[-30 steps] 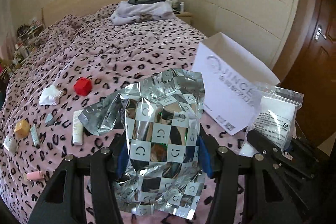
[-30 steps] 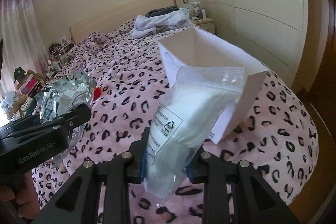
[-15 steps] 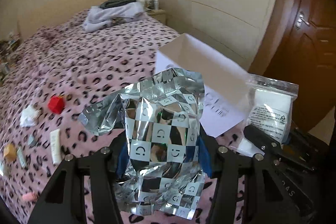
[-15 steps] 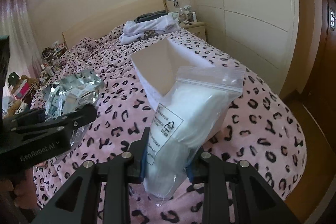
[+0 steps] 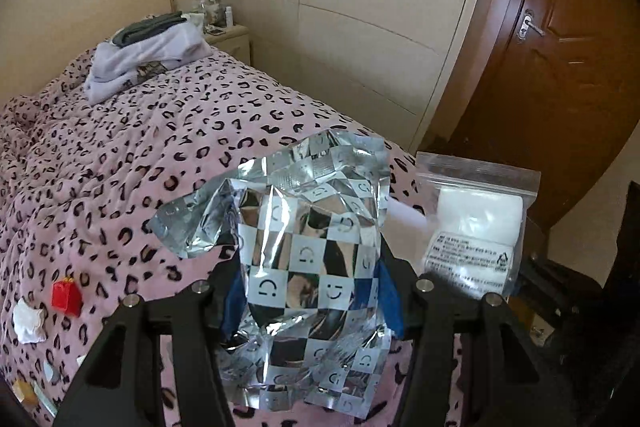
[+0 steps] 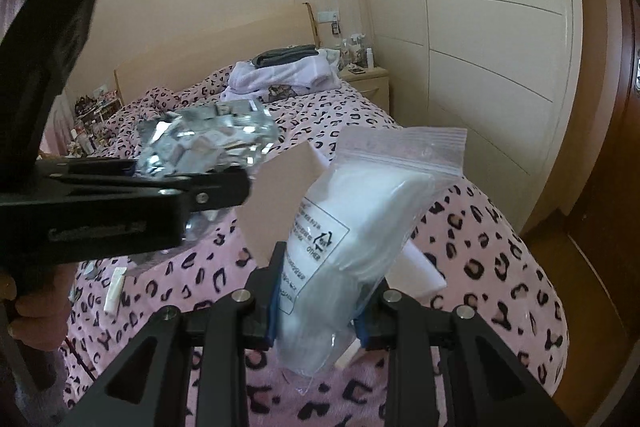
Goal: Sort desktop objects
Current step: 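Carry the foil bag and cotton-pad bag with both tools toward the white paper box, then lower both bags into the white box and open both tools, then move both open tools back over the items on the bed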
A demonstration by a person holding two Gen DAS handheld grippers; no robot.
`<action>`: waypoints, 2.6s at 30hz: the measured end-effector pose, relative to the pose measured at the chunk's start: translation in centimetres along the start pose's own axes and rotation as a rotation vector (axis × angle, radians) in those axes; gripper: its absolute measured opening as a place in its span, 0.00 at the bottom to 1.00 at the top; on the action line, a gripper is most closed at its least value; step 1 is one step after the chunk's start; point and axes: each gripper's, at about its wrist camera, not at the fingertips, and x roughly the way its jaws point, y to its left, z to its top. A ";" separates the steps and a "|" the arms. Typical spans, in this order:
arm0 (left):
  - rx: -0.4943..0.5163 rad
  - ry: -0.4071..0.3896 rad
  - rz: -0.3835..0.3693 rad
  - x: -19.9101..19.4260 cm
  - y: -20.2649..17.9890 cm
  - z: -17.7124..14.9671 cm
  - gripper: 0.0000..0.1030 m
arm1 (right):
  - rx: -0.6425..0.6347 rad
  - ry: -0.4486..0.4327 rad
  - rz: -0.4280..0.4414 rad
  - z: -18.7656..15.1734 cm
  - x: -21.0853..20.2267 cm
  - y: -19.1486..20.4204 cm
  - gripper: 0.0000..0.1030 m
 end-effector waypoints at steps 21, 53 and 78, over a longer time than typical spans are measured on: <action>-0.095 0.110 -0.023 8.2 1.2 0.7 0.55 | -0.001 0.112 0.014 -1.0 6.4 -1.3 0.27; -0.105 0.090 0.042 6.5 1.8 0.0 0.65 | 0.077 0.166 0.036 0.3 4.9 -1.7 0.39; -0.404 -0.023 0.417 -11.9 12.4 -18.5 0.81 | -0.026 0.162 0.162 -5.2 -0.9 12.1 0.39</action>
